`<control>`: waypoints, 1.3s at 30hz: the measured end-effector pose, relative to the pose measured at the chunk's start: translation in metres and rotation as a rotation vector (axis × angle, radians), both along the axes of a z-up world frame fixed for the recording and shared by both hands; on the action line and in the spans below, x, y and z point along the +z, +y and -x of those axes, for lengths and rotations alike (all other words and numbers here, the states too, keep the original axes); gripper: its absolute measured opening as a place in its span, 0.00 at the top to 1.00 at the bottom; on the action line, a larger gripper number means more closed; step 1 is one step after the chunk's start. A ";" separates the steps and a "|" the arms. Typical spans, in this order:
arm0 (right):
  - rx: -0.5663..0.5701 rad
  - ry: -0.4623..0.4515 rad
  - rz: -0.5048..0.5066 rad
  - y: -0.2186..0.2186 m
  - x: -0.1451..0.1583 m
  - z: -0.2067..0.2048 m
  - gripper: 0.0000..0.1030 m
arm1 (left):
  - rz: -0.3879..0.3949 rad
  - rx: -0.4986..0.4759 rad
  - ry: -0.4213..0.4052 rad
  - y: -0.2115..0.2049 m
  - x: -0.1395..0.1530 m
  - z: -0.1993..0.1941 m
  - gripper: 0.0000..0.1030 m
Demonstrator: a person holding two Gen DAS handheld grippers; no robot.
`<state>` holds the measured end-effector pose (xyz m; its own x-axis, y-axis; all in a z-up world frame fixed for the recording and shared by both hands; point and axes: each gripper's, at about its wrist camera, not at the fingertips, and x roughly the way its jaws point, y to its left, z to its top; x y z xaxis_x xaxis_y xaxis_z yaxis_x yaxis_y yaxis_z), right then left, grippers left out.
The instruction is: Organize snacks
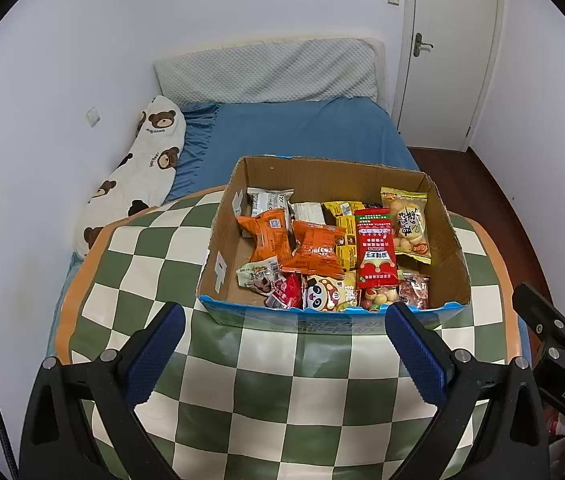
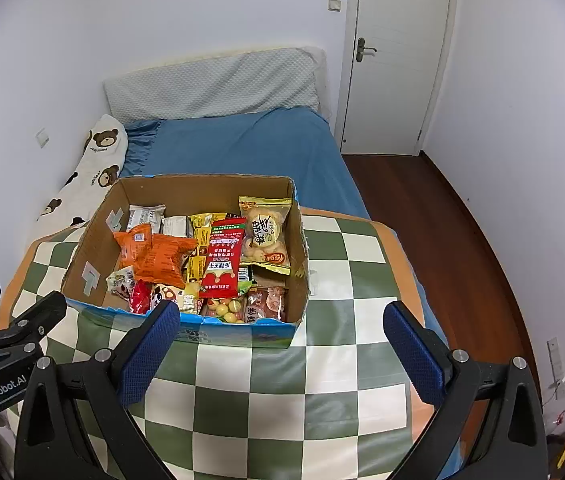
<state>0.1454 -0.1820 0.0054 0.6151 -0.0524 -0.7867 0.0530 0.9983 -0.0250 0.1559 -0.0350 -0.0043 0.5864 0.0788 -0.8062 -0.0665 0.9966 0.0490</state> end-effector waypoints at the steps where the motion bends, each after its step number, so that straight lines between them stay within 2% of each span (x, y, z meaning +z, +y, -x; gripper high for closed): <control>1: 0.002 -0.001 0.002 0.000 0.000 0.000 0.00 | 0.000 0.002 0.000 0.000 0.000 0.000 0.00; 39: -0.013 -0.011 -0.001 -0.005 0.009 0.008 0.00 | -0.007 0.001 -0.011 -0.002 0.009 0.002 0.00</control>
<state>0.1378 -0.1872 0.0147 0.6231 -0.0596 -0.7799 0.0658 0.9976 -0.0237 0.1542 -0.0370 0.0049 0.5953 0.0848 -0.7990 -0.0681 0.9962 0.0551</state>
